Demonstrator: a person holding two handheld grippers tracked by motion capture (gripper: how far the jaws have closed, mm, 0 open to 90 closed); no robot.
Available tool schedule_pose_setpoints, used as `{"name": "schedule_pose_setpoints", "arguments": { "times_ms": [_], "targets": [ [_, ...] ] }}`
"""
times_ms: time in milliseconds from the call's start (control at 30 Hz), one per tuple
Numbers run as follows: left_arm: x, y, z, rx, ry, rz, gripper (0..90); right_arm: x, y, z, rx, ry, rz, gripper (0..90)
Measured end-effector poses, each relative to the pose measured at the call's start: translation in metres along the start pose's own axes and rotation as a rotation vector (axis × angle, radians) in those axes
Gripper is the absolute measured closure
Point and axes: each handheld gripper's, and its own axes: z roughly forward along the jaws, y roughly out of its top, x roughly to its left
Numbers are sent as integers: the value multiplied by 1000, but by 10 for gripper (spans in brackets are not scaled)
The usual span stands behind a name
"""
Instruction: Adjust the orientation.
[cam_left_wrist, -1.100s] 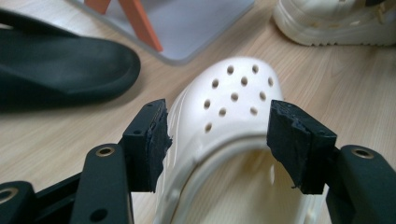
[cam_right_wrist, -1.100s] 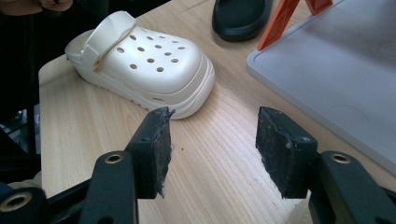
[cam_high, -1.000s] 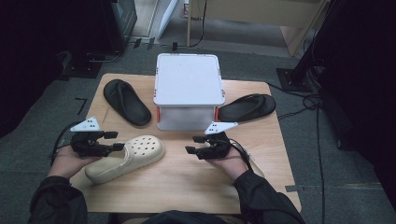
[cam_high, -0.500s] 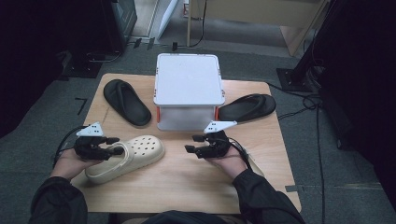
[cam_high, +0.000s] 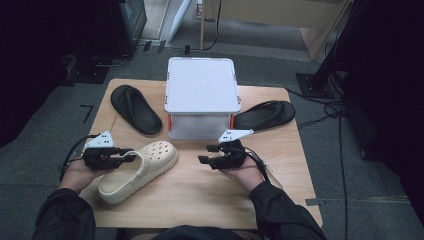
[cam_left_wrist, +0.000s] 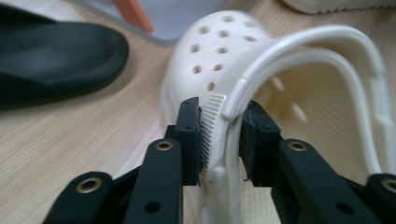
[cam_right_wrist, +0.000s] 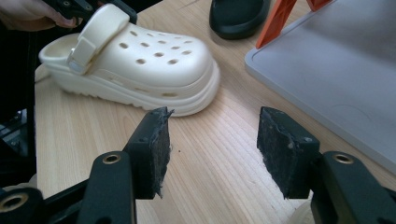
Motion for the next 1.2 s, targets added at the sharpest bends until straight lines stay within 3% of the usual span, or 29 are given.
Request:
{"name": "schedule_pose_setpoints", "arguments": {
  "times_ms": [100, 133, 267, 300, 333, 533, 600, 633, 667, 700, 733, 833, 933, 1033, 1133, 1200],
  "targets": [
    [-5, 4, 1, -9, -9, 11, 751, 0, 0, 0, 0, -1, 1, 447],
    [-7, 7, 1, -25, -35, 6, 764, -1, 0, -1, -3, 1, 6, 450],
    [-9, 9, 2, -8, -62, -25, 772, -2, -1, -2, -5, 8, 18, 470],
    [-8, 10, 2, 9, -90, -76, 773, -2, -1, -2, -6, 7, 18, 471],
    [-7, 10, 2, 14, -98, -95, 773, -2, -1, -2, -7, 8, 19, 471],
    [-10, 10, 2, 13, -72, -68, 774, -3, -1, -1, 0, 10, 16, 471],
    [-13, 12, 2, 1, -64, -25, 787, -2, -1, 1, 5, 12, 19, 471],
    [-13, 12, 2, 1, -64, -25, 792, -2, -1, 1, 5, 12, 19, 471],
    [-18, 16, 4, -17, -79, 6, 797, -1, -1, 2, 10, 15, 17, 475],
    [-18, 16, 4, -17, -79, 6, 800, -1, -1, 2, 11, 20, 20, 478],
    [-23, 20, 7, -33, -117, 15, 802, 0, -1, 3, 9, 24, 20, 484],
    [-30, 23, 13, -28, -149, 18, 798, 3, -2, 7, 18, 35, 17, 495],
    [-32, 23, 14, -25, -148, 16, 784, 7, -3, 12, 28, 49, 8, 515],
    [-30, 20, 15, -35, -161, -18, 773, 9, -3, 15, 33, 48, -1, 534],
    [-32, 20, 21, -39, -194, -27, 766, 14, -3, 23, 45, 41, -19, 589],
    [-38, 23, 31, -6, -208, -18, 753, 19, -4, 33, 62, 40, -26, 660]
  ]
}}
